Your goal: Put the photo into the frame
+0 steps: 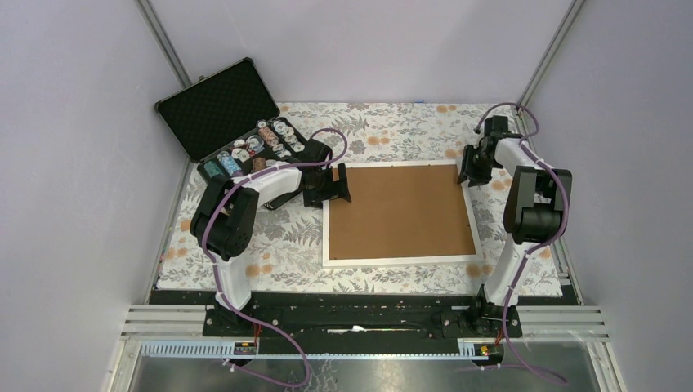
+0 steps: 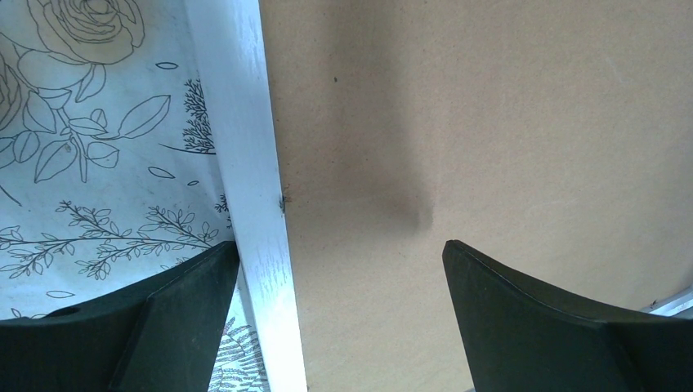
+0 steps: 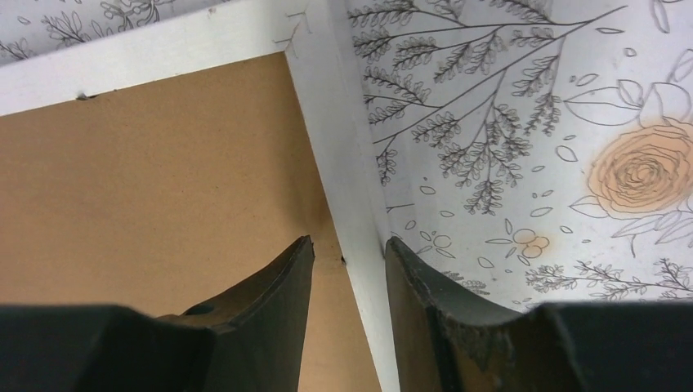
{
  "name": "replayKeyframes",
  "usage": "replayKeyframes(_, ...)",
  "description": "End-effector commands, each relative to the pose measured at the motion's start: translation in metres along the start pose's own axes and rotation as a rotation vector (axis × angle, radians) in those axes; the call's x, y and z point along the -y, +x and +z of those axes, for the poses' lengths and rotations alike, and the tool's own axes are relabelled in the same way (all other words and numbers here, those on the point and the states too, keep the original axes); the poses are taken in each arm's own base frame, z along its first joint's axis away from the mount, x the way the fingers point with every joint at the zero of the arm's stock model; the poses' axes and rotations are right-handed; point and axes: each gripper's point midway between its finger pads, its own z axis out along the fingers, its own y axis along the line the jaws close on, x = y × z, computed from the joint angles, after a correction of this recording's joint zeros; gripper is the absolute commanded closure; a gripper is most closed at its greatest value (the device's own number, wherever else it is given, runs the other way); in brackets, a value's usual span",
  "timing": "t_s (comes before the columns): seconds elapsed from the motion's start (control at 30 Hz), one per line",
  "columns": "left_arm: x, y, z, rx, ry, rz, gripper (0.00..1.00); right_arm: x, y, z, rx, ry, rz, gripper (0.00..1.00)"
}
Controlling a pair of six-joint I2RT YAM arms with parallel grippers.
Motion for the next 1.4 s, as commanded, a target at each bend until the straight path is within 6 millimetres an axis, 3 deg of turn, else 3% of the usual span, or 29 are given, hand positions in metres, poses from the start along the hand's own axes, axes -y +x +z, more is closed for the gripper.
replayKeyframes(0.0, 0.021, -0.001, 0.004, -0.009, 0.08, 0.0, 0.01, -0.001, -0.008, -0.028, -0.011, -0.043, 0.043, 0.58)
replayKeyframes(0.1, 0.021, 0.0, 0.004, -0.014, 0.081, -0.002, 0.01, 0.006, -0.002, -0.024, -0.032, -0.02, 0.03, 0.64)
replayKeyframes(0.4, 0.021, 0.0, 0.004, -0.011, 0.08, -0.002, 0.01, 0.01, 0.022, -0.008, -0.083, -0.018, 0.034, 0.63)
replayKeyframes(0.7, 0.021, 0.0, 0.005, -0.012, 0.078, -0.002, 0.01, 0.001, 0.001, -0.024, -0.011, -0.075, 0.055, 0.58)
replayKeyframes(0.87, 0.022, 0.001, 0.004, -0.014, 0.083, -0.004, 0.01, 0.012, -0.009, -0.033, 0.033, -0.055, 0.086, 0.57)
replayKeyframes(1.13, 0.022, 0.001, 0.005, -0.017, 0.085, -0.006, 0.01, 0.021, -0.009, -0.025, 0.01, -0.022, 0.083, 0.61)
replayKeyframes(1.37, 0.022, 0.001, 0.005, -0.017, 0.086, -0.007, 0.01, 0.021, 0.009, -0.01, -0.037, -0.039, 0.086, 0.61)
